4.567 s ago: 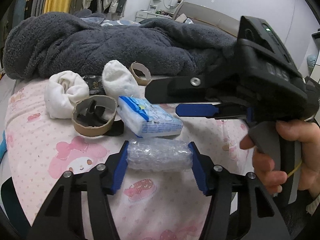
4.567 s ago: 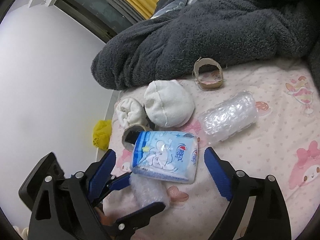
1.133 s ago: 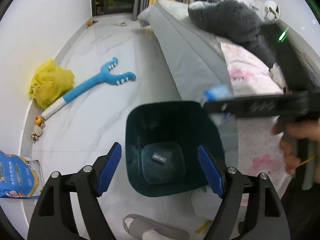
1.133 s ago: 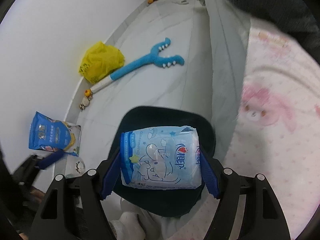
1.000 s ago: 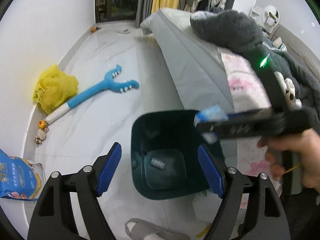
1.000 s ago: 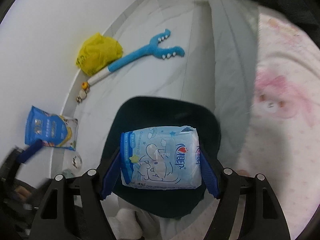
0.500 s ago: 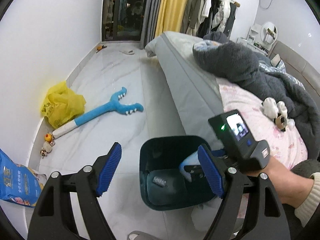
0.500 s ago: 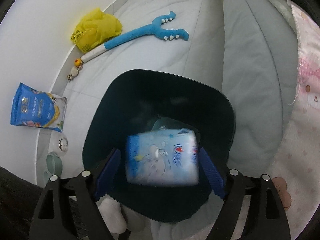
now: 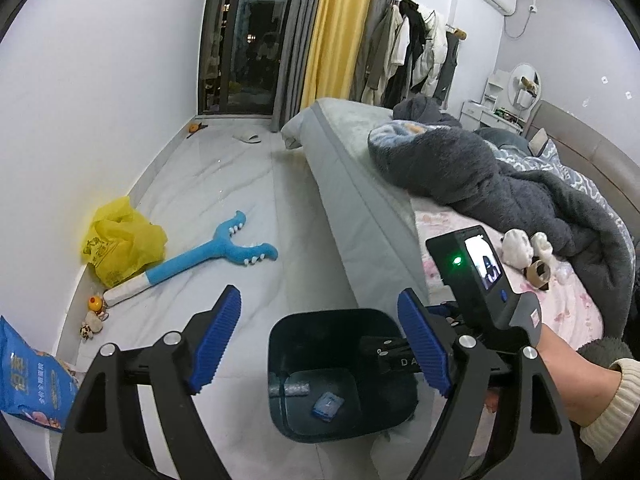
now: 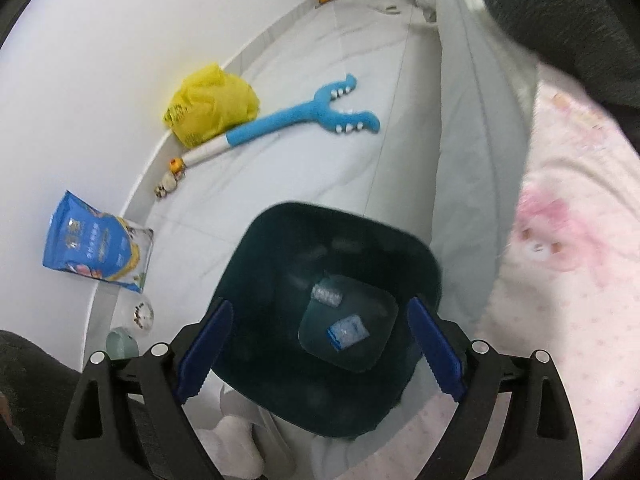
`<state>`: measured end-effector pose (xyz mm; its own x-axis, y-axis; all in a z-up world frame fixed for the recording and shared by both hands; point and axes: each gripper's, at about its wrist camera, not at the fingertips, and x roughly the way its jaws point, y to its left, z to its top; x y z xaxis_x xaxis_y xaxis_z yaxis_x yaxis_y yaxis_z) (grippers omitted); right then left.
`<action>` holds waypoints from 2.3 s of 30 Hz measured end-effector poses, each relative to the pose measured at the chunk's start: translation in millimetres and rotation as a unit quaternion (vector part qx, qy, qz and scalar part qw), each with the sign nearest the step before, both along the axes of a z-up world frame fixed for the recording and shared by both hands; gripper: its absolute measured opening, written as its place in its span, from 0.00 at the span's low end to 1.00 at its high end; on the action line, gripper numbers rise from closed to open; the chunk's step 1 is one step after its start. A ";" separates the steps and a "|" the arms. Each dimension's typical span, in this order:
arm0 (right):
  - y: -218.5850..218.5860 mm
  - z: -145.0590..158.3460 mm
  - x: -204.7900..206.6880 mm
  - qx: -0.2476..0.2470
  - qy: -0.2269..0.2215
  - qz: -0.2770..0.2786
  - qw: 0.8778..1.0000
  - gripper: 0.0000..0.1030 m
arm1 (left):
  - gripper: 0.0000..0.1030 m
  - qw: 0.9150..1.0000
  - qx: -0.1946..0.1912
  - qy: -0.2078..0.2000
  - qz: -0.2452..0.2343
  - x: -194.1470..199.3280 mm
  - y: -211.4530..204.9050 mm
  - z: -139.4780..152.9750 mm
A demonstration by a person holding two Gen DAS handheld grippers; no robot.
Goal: Collect trash
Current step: 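Move both open tools back over the items on the bed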
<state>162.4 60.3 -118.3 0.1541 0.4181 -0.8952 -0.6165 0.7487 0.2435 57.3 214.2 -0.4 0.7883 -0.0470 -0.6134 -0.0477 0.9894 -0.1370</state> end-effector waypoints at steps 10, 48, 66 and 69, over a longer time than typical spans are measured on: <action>-43.9 37.9 7.9 0.034 -0.043 -0.028 0.998 0.88 | 0.83 1.000 -0.003 -0.013 -0.025 10.9 -32.6 7.0; -258.0 94.7 25.3 0.065 -0.183 -0.161 0.968 0.89 | 0.90 0.991 -0.003 -0.008 -0.137 52.4 -185.9 -9.8; -356.0 79.5 27.5 0.030 -0.198 -0.217 0.955 0.89 | 0.90 0.984 0.001 -0.001 -0.178 70.1 -258.5 -29.5; -369.3 74.3 26.5 0.028 -0.194 -0.226 0.954 0.89 | 0.90 0.983 0.006 -0.001 -0.185 72.7 -271.6 -33.6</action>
